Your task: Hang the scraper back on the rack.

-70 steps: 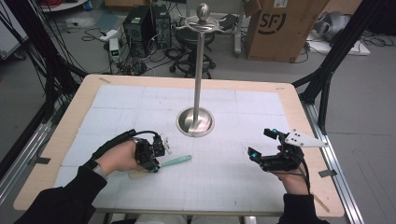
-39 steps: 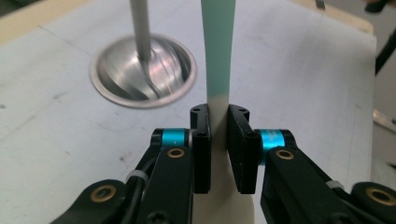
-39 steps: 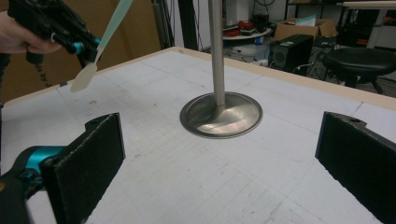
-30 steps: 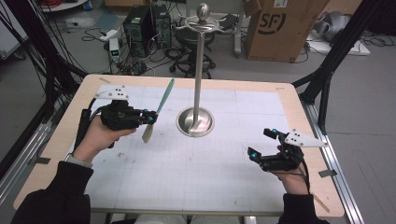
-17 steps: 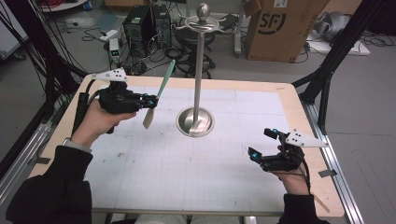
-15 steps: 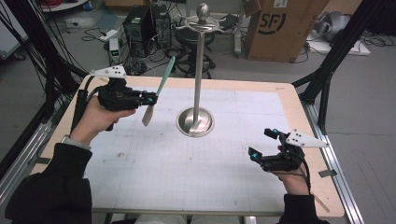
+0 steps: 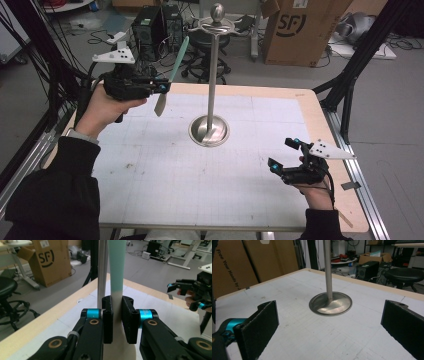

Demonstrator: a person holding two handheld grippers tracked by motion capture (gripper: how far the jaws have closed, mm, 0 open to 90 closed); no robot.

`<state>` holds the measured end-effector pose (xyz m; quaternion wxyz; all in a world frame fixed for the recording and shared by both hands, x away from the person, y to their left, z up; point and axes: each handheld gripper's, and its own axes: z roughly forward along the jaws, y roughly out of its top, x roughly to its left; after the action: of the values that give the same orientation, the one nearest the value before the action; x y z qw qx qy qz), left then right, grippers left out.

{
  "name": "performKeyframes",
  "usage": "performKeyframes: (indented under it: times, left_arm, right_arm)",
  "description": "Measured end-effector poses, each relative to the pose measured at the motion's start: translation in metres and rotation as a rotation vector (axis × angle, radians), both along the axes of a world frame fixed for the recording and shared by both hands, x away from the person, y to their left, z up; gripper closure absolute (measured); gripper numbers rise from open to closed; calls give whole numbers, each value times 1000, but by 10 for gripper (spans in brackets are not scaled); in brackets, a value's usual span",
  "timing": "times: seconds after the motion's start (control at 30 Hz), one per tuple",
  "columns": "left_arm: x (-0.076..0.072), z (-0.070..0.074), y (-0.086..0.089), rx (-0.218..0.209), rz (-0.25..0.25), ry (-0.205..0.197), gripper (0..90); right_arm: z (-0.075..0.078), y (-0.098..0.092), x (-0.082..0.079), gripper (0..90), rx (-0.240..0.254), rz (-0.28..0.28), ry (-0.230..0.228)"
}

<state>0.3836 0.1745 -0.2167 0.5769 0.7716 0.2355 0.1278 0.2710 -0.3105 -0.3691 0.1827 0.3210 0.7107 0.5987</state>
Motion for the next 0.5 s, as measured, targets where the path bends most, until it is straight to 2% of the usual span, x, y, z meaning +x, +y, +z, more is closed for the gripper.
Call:
performKeyframes:
  times: [0.23,0.37,0.5]
  left_arm:
    - [3,7,-2,-23,20,-37,802]
    - [5,9,-6,-5,37,-45,802]
    - [9,8,-7,-7,52,-46,802]
  right_arm:
    - [0,-1,-1,5,4,-4,-1]
    - [0,-1,-1,5,3,-7,-1]
    - [0,-1,-1,5,5,-4,1]
